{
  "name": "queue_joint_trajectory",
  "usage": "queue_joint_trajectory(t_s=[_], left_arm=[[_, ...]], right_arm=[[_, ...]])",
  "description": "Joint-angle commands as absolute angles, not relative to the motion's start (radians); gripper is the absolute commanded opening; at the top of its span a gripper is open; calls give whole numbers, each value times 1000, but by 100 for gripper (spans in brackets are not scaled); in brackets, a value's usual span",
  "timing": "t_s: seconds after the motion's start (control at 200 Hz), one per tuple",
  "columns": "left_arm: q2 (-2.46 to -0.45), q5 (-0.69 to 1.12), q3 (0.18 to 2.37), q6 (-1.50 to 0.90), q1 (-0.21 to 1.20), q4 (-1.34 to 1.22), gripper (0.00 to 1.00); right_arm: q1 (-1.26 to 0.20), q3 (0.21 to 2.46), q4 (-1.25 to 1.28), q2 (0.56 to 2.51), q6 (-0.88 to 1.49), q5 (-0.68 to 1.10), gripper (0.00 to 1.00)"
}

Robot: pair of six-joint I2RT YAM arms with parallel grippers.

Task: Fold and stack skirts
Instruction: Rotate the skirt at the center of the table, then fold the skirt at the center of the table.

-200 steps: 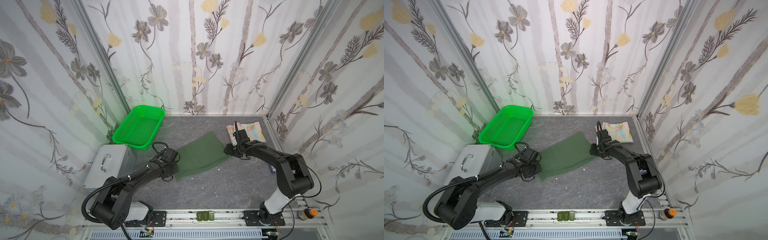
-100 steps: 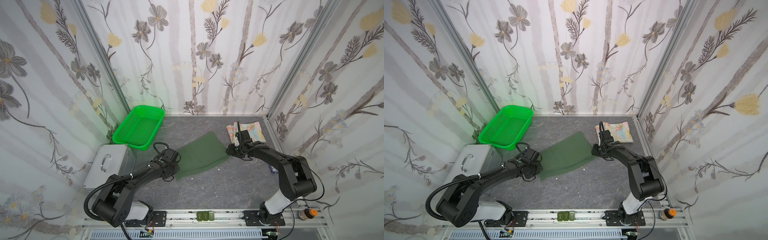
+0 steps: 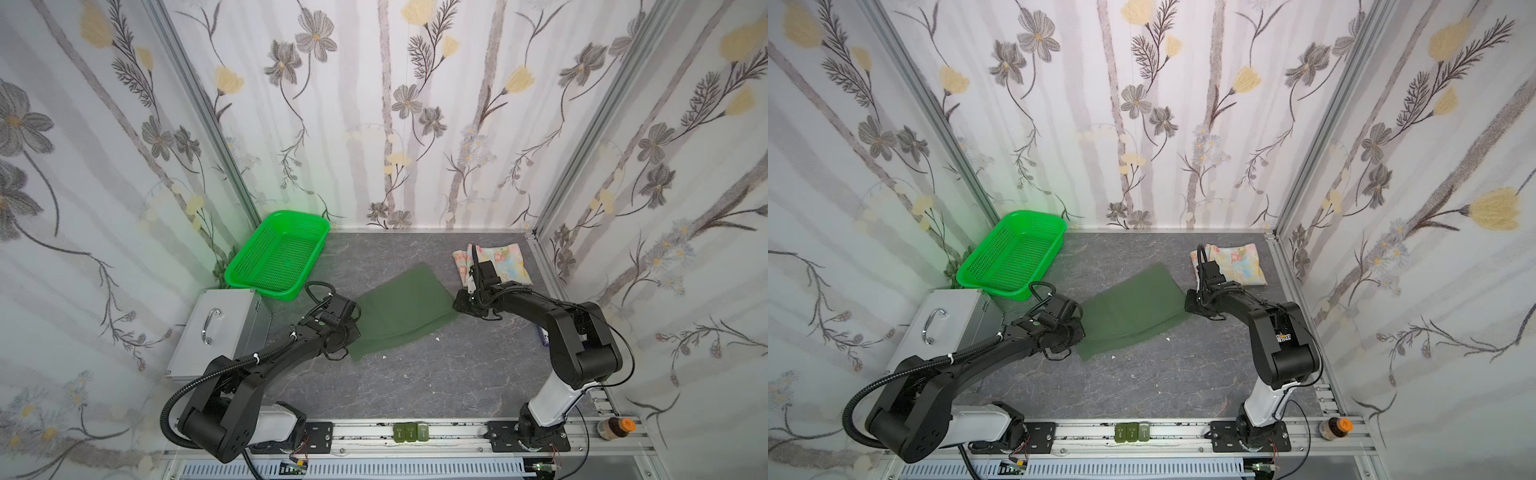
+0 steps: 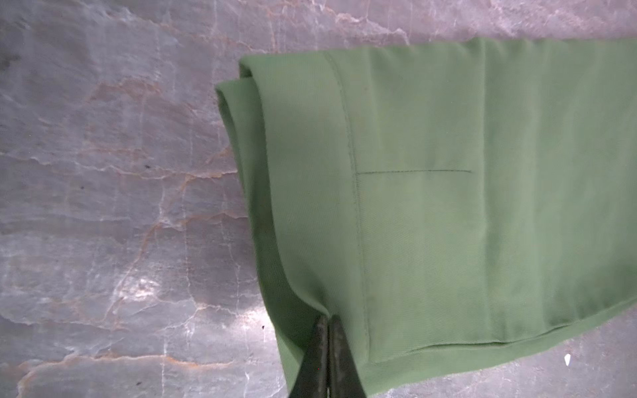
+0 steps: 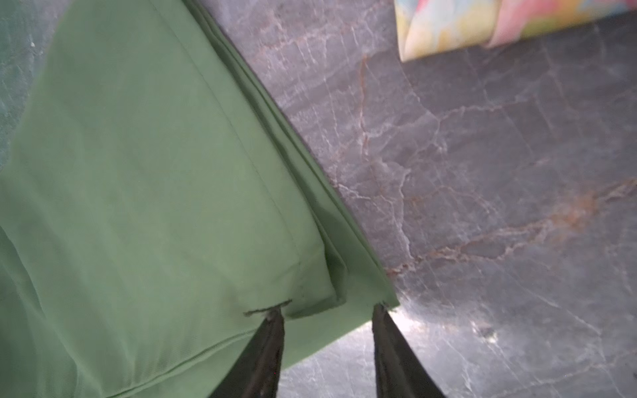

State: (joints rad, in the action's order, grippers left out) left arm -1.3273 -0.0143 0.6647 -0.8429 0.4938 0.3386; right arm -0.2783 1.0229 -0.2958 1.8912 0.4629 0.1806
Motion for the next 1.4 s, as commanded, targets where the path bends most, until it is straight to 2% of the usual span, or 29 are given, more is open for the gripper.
queue_joint_trajectory(t_s=[0.0,0.739,0.954,1.054,1.139,1.214,1.394], left_arm=[[-1315,-20,675,-851,489,327,0],[-1282,-11,676,-851,459,328,0],[-1280,-13,675,-853,457,328,0],[-1279,-14,678,-853,457,326,0],[-1278,-15,682,-852,457,328,0],[-1272,-18,685,-848,456,328,0],[-1226,-42,742,-823,444,329,0]], right_arm=[[-277,1059,-240,1923,471,212,46],[-279,1036,-283,1920,456,209,49],[-293,1037,-254,1942,471,237,40],[-301,1045,-245,1955,478,241,27],[-301,1049,-237,1961,485,241,10],[-301,1059,-236,1959,493,239,0],[-301,1130,-269,1917,499,251,0]])
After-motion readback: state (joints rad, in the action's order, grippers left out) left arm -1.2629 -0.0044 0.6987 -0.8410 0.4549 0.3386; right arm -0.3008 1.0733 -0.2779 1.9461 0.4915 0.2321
